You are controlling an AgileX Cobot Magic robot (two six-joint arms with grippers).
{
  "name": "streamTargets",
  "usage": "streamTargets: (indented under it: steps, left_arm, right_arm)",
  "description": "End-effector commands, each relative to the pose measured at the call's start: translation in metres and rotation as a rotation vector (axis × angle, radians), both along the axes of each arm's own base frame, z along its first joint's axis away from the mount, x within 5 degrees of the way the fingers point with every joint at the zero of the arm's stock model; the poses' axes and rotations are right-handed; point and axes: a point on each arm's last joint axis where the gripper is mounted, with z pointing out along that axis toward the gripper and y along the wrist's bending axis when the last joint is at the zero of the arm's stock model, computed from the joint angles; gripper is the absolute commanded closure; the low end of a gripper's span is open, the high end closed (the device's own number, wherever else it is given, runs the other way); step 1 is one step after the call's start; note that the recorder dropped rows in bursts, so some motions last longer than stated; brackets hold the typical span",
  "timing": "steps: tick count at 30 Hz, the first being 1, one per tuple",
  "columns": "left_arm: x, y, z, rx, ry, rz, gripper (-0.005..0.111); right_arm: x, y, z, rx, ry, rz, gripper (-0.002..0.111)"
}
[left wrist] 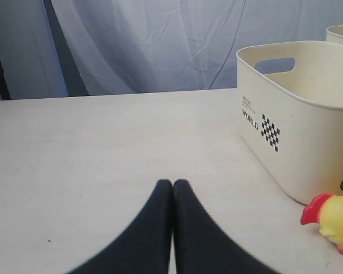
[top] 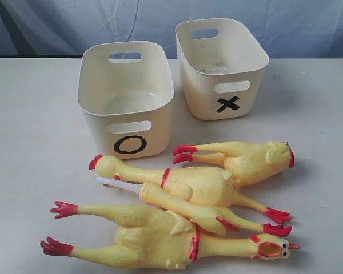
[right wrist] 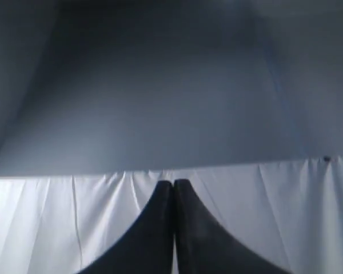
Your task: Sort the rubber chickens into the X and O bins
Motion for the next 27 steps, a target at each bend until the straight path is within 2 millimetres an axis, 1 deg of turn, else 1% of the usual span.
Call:
streamTargets:
  steps: [1,3,4,5,7,8,9,11,13,14,15,16,17,18,19,20,22,23,25,26,27]
  left_arm:
    - [0.000,0.000,0.003,-0.007,-0.022,-0.002,0.107]
    - [0.000,0.000,0.003,-0.007,-0.022,-0.002,0.107]
    - [0.000,0.000,0.003,-0.007,-0.022,-0.002,0.107]
    - [0.000,0.000,0.003,-0.007,-0.022,-0.002,0.107]
    - [0.000,0.000,0.003,-0.007,-0.022,-0.002,0.107]
    - [0.000,0.000,0.003,-0.007,-0.022,-0.002,0.107]
    - [0.000,0.000,0.003,-0.007,-0.022,-0.002,0.107]
    - [0.000,0.000,0.003,-0.007,-0.022,-0.002,0.107]
    - [0.000,0.000,0.003,-0.007,-0.022,-0.002,0.107]
    - [0.000,0.000,0.003,-0.007,-0.022,-0.002,0.107]
    - [0.000,0.000,0.003,-0.007,-0.022,-0.002,0.107]
    - [0.000,0.000,0.003,-0.007,-0.022,-0.002,0.107]
    - [0.000,0.000,0.003,-0.007,-0.022,-0.002,0.107]
    - [0.000,0.000,0.003,-0.007,-0.022,-0.002,0.107]
    - [0.000,0.000,0.003,-0.007,-0.022,-0.002,0.107]
    - [0.000,0.000,0.003,-0.007,-0.022,-0.002,0.107]
    - [0.000,0.000,0.003,-0.007,-0.022,-0.002,0.107]
    - [0.000,0.000,0.003,-0.007,-0.022,-0.002,0.107]
    - [0.000,0.000,0.003,-0.007,-0.022,-0.002,0.107]
    - [0.000,0.000,0.003,-0.007,-0.022,-0.002,0.107]
    - [0.000,0.000,0.003,-0.007,-0.022,-0.002,0.107]
  right_arm:
    - [-0.029,-0.015,0.027,0.160,-0.287,-0.025,0.109]
    - [-0.045,-0.019,0.052,0.211,-0.384,-0.030,0.109]
    - [-0.055,-0.020,0.069,0.217,-0.438,-0.026,0.109]
    - [-0.062,-0.019,0.088,0.206,-0.441,-0.014,0.109]
    - [-0.074,-0.013,0.127,0.133,-0.441,-0.006,0.109]
    - [-0.075,-0.008,0.148,0.066,-0.410,-0.018,0.109]
    - [-0.072,-0.002,0.165,-0.012,-0.360,-0.044,0.109]
    - [-0.058,0.014,0.204,-0.244,-0.241,-0.133,0.109]
    - [-0.029,0.026,0.231,-0.406,-0.073,-0.129,0.109]
    - [-0.014,0.028,0.242,-0.445,0.027,-0.102,0.109]
    - [-0.003,0.027,0.252,-0.439,0.104,-0.061,0.109]
    - [0.016,0.025,0.259,-0.357,0.224,0.022,0.109]
    - [0.037,0.021,0.261,-0.244,0.338,0.097,0.109]
    - [0.056,0.018,0.259,-0.131,0.432,0.155,0.109]
    - [0.069,0.017,0.256,-0.087,0.485,0.158,0.109]
    - [0.085,0.019,0.248,-0.123,0.532,0.117,0.109]
    - [0.110,0.025,0.230,-0.254,0.605,0.011,0.109]
    - [0.123,0.030,0.218,-0.321,0.648,0.004,0.109]
    - [0.145,0.040,0.194,-0.391,0.738,0.044,0.109]
    - [0.164,0.049,0.167,-0.388,0.846,0.147,0.109]
    - [0.170,0.052,0.155,-0.393,0.892,0.184,0.109]
